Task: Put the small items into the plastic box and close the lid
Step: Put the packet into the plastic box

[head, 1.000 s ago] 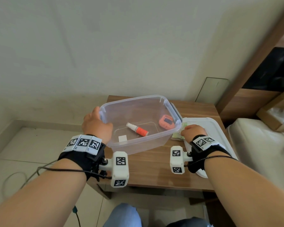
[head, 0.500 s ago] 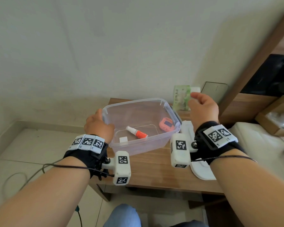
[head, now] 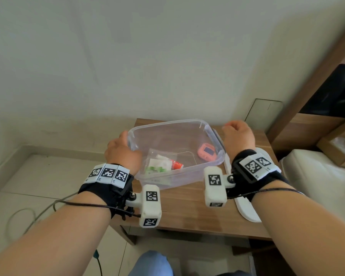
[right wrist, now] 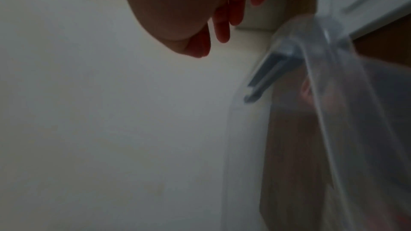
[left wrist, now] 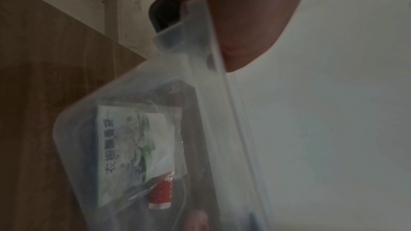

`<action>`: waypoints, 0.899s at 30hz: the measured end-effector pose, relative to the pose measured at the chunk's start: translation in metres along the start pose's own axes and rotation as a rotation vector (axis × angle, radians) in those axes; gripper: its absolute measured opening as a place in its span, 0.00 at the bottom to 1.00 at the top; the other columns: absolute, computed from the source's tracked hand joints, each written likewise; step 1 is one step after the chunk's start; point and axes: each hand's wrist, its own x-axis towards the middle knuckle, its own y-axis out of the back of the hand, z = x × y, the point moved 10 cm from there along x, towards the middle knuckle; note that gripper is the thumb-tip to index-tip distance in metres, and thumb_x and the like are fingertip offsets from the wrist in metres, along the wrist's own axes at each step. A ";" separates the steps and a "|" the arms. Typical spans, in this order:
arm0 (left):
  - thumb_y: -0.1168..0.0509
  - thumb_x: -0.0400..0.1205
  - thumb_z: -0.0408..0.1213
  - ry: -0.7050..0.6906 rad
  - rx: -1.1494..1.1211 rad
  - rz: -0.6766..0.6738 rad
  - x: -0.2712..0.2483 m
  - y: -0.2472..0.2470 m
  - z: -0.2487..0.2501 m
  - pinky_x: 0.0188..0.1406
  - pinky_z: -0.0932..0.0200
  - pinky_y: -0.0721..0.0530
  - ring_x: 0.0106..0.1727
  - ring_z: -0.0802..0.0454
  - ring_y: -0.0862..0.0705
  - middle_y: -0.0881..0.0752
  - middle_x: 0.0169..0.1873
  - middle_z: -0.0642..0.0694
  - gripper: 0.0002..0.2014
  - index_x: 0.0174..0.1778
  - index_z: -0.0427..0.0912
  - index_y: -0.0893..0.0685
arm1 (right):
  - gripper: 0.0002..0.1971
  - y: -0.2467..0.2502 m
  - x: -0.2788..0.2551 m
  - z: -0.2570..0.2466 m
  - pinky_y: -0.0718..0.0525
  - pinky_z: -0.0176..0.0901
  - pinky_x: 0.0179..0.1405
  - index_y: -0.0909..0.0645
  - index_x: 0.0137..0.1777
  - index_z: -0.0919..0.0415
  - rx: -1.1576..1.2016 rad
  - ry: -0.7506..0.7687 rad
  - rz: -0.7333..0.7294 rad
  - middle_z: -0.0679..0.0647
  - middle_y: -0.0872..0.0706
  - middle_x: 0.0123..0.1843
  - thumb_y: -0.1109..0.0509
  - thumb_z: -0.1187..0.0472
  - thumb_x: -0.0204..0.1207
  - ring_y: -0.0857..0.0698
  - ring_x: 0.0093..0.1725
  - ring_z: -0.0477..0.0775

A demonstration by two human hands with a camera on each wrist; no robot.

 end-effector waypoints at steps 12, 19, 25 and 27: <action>0.43 0.79 0.34 -0.024 0.030 -0.022 0.016 -0.003 0.006 0.75 0.45 0.33 0.79 0.35 0.34 0.37 0.80 0.38 0.33 0.82 0.53 0.42 | 0.18 -0.026 0.038 0.084 0.18 0.57 0.61 0.19 0.61 0.46 -0.582 -0.054 -0.263 0.57 0.14 0.62 0.30 0.54 0.69 0.19 0.63 0.62; 0.44 0.80 0.35 -0.023 0.021 -0.026 0.018 -0.005 0.005 0.77 0.41 0.31 0.79 0.35 0.34 0.38 0.81 0.40 0.33 0.82 0.55 0.43 | 0.18 -0.062 0.026 0.078 0.20 0.59 0.62 0.30 0.37 0.53 -0.641 -0.093 -0.419 0.57 0.23 0.47 0.32 0.40 0.69 0.20 0.55 0.65; 0.44 0.80 0.34 -0.029 0.005 -0.030 0.020 -0.007 0.005 0.76 0.39 0.31 0.79 0.35 0.33 0.37 0.80 0.40 0.34 0.83 0.54 0.44 | 0.29 -0.070 0.034 0.093 0.36 0.55 0.77 0.27 0.70 0.63 -0.618 -0.091 -0.384 0.63 0.28 0.74 0.24 0.58 0.70 0.33 0.77 0.64; 0.44 0.79 0.34 -0.033 0.014 -0.027 0.020 -0.006 0.006 0.76 0.39 0.31 0.79 0.35 0.33 0.37 0.80 0.39 0.34 0.83 0.54 0.44 | 0.05 -0.068 0.036 0.090 0.31 0.58 0.73 0.23 0.41 0.58 -0.617 -0.089 -0.365 0.62 0.21 0.45 0.31 0.58 0.74 0.26 0.69 0.63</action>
